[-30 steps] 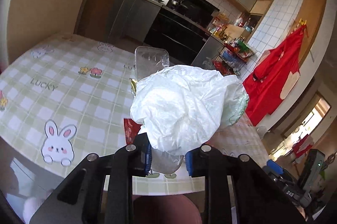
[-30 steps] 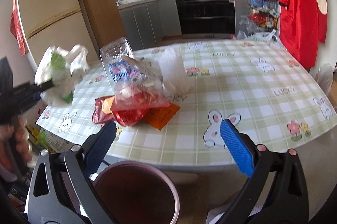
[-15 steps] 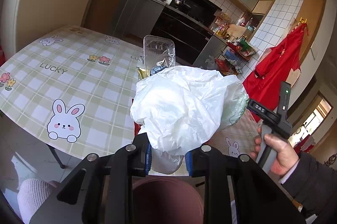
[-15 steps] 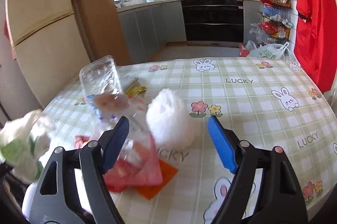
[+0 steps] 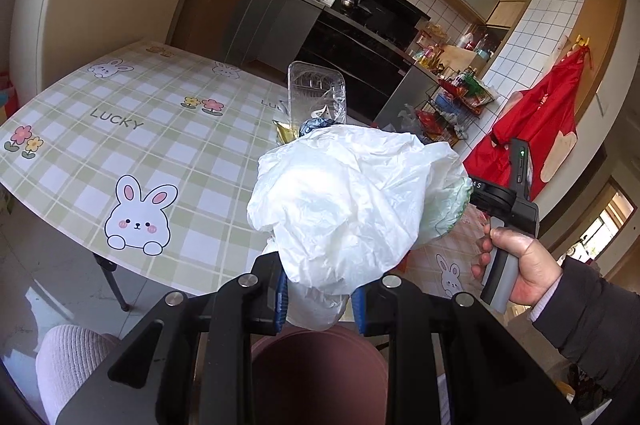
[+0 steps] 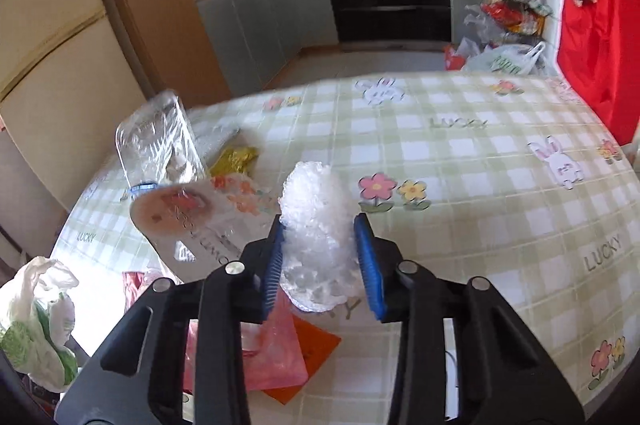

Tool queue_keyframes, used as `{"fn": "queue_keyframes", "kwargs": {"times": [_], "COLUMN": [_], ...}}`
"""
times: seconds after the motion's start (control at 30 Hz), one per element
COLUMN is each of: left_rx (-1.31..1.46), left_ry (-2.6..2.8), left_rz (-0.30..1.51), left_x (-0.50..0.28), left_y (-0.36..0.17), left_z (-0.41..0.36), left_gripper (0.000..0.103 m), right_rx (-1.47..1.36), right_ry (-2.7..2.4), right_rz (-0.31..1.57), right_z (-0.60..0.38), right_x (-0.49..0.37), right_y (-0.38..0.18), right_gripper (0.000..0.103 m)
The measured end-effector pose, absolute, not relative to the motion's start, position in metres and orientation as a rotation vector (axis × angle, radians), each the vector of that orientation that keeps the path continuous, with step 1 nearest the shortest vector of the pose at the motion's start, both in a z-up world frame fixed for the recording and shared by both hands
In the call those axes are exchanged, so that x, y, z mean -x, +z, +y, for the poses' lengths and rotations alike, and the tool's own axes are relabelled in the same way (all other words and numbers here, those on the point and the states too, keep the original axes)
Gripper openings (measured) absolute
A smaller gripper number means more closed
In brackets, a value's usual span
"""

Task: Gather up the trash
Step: 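Carry the bag and foam net over the pink bin and open both grippers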

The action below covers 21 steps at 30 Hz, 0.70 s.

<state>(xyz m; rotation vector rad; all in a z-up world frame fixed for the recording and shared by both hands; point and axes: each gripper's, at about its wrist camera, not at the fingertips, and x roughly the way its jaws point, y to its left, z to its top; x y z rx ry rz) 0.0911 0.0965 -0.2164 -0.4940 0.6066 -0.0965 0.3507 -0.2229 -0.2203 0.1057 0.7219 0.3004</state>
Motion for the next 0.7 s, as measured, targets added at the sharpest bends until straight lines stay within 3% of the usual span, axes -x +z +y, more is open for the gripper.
{"fn": "queue_keyframes", "kwargs": {"times": [0.47, 0.7], "left_rx": [0.472, 0.434], "left_ry": [-0.136, -0.161], "left_rz": [0.58, 0.566], "left_x": [-0.073, -0.043], "left_y": [-0.203, -0.194], "left_z": [0.085, 0.075], "left_gripper": [0.024, 0.025], "right_rx": [-0.265, -0.333], "right_ry": [0.333, 0.432], "right_rz": [0.486, 0.569], "right_z": [-0.269, -0.27], "right_x": [-0.207, -0.118], "right_y": [-0.166, -0.188], "right_gripper": [0.036, 0.036]}}
